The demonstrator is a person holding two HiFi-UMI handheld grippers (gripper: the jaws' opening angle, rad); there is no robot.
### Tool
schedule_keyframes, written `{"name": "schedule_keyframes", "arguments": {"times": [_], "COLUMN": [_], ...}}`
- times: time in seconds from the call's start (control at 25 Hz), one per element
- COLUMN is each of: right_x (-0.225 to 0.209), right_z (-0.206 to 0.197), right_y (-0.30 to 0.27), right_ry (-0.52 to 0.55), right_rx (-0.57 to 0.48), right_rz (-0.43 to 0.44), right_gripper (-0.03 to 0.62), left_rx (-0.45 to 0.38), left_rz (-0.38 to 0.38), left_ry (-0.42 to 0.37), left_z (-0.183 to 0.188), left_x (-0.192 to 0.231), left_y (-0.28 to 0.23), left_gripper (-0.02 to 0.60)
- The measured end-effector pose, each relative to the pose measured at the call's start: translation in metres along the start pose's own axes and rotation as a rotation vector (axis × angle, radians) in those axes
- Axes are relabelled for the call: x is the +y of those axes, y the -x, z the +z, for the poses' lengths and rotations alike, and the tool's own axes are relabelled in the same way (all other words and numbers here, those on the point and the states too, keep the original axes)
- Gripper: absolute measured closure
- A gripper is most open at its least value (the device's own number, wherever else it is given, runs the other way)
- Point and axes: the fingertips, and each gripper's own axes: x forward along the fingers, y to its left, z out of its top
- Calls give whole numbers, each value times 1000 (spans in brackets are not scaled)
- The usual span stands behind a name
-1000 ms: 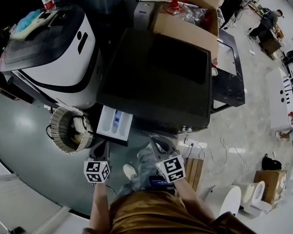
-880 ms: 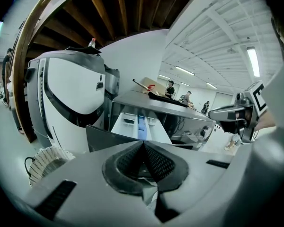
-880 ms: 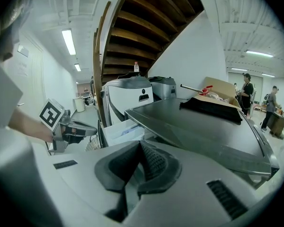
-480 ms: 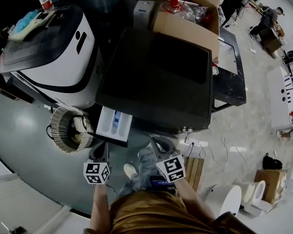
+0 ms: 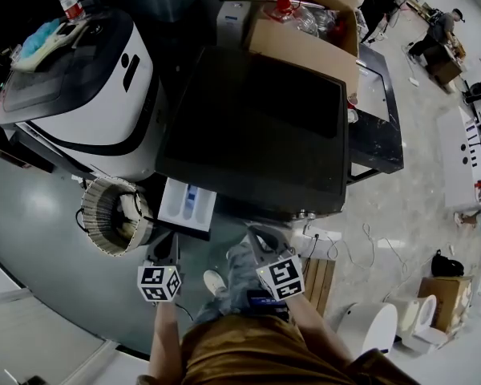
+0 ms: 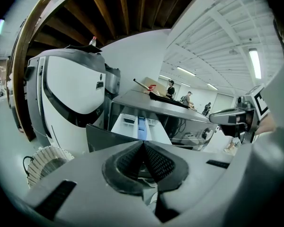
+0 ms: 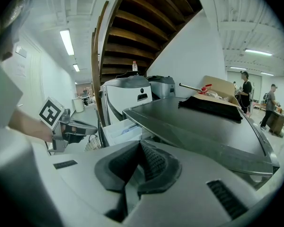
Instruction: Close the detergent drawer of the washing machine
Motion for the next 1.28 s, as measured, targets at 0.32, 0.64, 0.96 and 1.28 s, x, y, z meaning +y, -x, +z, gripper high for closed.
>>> {"name": "schedule_keyframes", "arguments": {"times": [0.32, 0.64, 0.96, 1.28], "right_x": [-11, -16, -24, -38], "right_z": [-1, 0, -1, -2], "right_y": [2, 1, 5, 9], "right_ry": [-3, -19, -27, -31], "right_rx": [-5, 1, 1, 4], "right_rz": [-24, -29, -41, -60], "right_gripper": [582, 582, 582, 582], "left_rx": [-1, 4, -5, -9], "left_rz": [-4, -2, 6, 11], "left_ry": [7, 0, 29, 39], "left_z": [5, 11, 16, 23], "left_x": [0, 0, 1, 0], "left_y": [-5, -11, -21, -32], "left_gripper": [557, 557, 557, 557]}}
